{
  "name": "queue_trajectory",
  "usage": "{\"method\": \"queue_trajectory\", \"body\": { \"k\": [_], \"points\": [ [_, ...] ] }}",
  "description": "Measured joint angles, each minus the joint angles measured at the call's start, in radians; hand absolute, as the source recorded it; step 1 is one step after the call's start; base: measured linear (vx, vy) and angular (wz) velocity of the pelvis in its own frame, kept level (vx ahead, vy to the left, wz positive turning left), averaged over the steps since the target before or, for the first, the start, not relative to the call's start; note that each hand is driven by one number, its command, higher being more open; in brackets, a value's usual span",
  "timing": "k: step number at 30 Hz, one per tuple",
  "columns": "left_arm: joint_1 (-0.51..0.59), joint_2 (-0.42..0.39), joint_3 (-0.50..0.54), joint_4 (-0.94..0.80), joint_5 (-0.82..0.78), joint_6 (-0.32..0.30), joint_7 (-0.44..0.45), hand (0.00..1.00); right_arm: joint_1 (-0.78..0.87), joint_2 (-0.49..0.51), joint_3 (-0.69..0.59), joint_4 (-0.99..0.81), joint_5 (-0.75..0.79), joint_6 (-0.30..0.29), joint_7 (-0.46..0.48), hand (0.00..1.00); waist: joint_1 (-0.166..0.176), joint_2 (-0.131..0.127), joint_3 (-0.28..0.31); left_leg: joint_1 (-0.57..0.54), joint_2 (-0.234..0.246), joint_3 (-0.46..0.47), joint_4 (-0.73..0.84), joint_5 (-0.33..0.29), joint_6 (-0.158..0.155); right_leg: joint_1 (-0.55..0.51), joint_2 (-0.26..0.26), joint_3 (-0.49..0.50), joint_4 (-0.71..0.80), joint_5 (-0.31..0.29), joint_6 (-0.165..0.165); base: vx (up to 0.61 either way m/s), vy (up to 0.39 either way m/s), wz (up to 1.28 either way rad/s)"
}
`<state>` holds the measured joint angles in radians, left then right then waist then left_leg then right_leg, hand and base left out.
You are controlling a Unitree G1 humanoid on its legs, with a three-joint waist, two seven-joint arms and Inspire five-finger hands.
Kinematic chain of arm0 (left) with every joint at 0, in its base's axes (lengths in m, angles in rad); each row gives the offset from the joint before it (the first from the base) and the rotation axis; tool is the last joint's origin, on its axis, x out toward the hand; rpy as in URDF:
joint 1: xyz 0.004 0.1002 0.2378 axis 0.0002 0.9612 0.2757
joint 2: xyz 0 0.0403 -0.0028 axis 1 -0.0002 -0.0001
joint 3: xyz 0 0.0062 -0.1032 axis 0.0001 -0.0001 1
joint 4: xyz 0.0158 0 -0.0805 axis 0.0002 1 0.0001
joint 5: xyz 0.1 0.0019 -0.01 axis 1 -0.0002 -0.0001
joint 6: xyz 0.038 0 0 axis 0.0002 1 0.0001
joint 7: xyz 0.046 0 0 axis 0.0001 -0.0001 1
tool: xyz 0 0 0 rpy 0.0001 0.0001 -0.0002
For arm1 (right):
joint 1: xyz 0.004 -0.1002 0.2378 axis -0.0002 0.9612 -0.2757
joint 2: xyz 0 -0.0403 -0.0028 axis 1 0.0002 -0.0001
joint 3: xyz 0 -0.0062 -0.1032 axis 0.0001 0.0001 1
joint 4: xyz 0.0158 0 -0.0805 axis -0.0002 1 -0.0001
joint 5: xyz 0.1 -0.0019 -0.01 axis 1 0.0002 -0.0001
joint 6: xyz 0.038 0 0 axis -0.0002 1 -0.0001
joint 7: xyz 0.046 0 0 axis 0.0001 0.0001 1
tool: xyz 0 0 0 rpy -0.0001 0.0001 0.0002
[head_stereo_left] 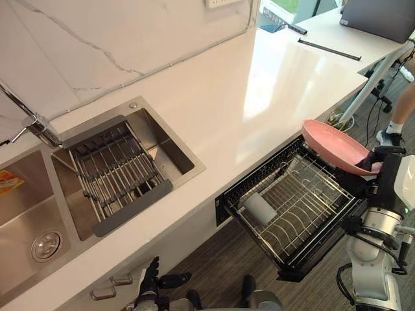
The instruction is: Walk over to the sink, pick up the cup, carry it to the dishwasher, place the cup inside the dishwasher, then close the dishwasher door
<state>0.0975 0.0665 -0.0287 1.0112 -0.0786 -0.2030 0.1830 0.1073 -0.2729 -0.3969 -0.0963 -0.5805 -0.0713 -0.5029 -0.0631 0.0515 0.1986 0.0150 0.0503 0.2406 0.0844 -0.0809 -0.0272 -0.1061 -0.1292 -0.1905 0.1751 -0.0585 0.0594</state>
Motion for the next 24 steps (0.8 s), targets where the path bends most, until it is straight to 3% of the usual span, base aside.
{"method": "queue_trajectory", "body": {
  "k": [5, 12, 18, 24],
  "points": [
    [-0.023, 0.007, 0.001, -0.034, -0.001, -0.008, 0.003, 1.0, -0.102, 0.0, -0.024, 0.101, 0.018, 0.027, -0.033, 0.0, -0.008, 0.001, 0.085, -0.076, -0.015, 0.011, 0.083, -0.022, 0.012, -0.112, -0.031, 0.025, 0.14, -0.047, 0.001, -0.08, -0.007, -0.04],
    [-0.076, 0.011, 0.001, -0.073, -0.023, -0.033, 0.018, 1.0, -0.187, -0.002, 0.028, 0.191, 0.089, 0.051, -0.036, 0.0, -0.003, 0.008, 0.199, -0.246, 0.021, 0.015, 0.344, -0.135, 0.012, -0.261, -0.047, 0.052, 0.333, -0.12, -0.009, -0.09, -0.016, -0.03],
    [-0.127, 0.018, 0.001, -0.075, -0.042, -0.04, 0.039, 1.0, -0.3, -0.012, 0.088, 0.303, 0.141, 0.059, -0.049, 0.0, 0.002, 0.006, 0.239, -0.36, 0.051, 0.015, 0.498, -0.202, 0.015, -0.365, -0.046, 0.069, 0.445, -0.158, -0.011, -0.03, -0.007, -0.04],
    [-0.164, 0.012, 0.0, -0.074, -0.06, -0.041, 0.059, 1.0, -0.388, -0.017, 0.132, 0.401, 0.185, 0.068, -0.049, 0.0, 0.025, 0.005, 0.254, -0.433, 0.047, -0.003, 0.563, -0.219, 0.023, -0.422, -0.067, 0.058, 0.502, -0.174, -0.01, -0.01, 0.004, 0.1]
  ]
}}
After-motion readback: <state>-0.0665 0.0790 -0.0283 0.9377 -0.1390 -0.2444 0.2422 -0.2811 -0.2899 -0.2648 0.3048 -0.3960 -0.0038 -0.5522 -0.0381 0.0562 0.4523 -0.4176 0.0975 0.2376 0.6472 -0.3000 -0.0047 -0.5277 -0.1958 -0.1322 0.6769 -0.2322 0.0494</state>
